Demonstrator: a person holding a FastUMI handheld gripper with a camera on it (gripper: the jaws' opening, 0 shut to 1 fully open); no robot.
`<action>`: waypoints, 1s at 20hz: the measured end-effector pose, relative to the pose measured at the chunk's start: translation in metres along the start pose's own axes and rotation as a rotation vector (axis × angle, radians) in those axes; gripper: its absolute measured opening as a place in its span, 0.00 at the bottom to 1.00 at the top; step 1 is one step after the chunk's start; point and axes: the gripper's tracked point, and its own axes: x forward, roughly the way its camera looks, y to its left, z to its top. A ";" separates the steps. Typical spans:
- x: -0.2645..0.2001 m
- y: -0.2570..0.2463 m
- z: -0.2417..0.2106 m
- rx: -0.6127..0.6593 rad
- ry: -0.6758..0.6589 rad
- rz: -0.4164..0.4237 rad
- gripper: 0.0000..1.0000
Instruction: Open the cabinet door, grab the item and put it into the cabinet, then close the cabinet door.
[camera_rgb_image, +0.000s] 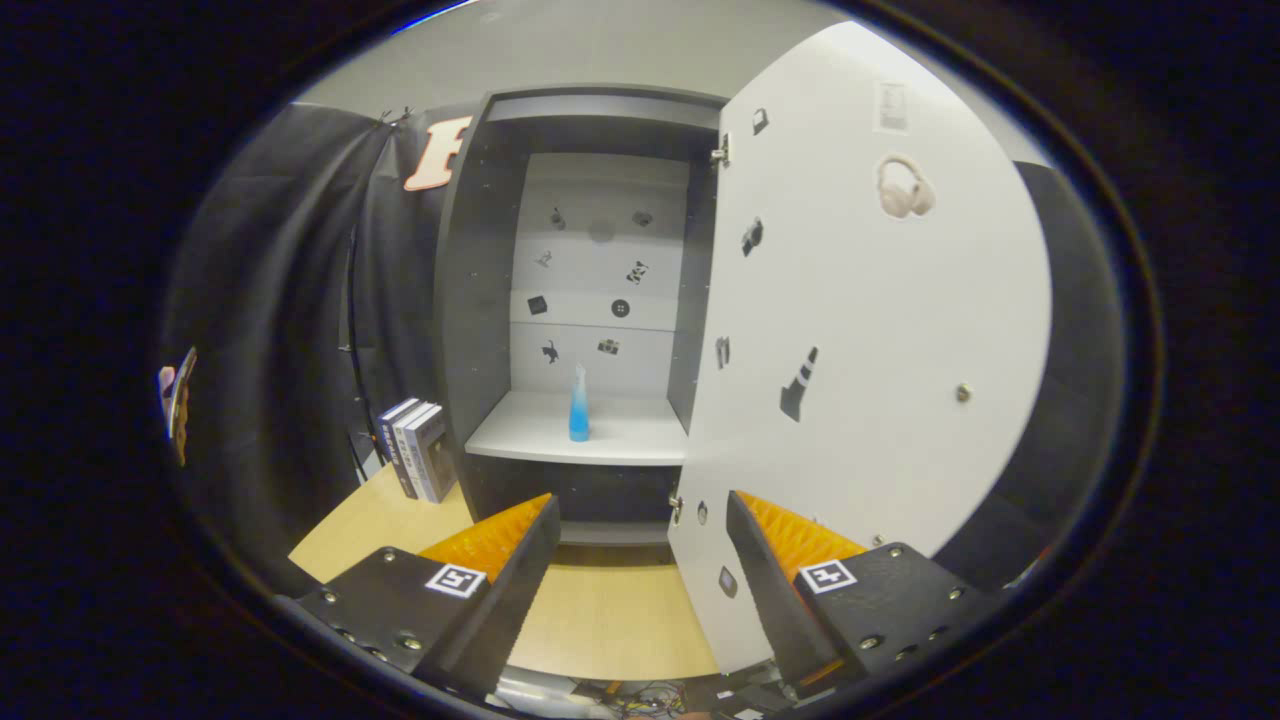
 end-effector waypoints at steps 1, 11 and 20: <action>-0.010 -0.009 -0.005 0.012 0.004 -0.022 0.98; -0.072 -0.124 -0.018 0.123 -0.011 -0.288 0.98; -0.079 -0.224 -0.028 0.169 -0.010 -0.507 0.98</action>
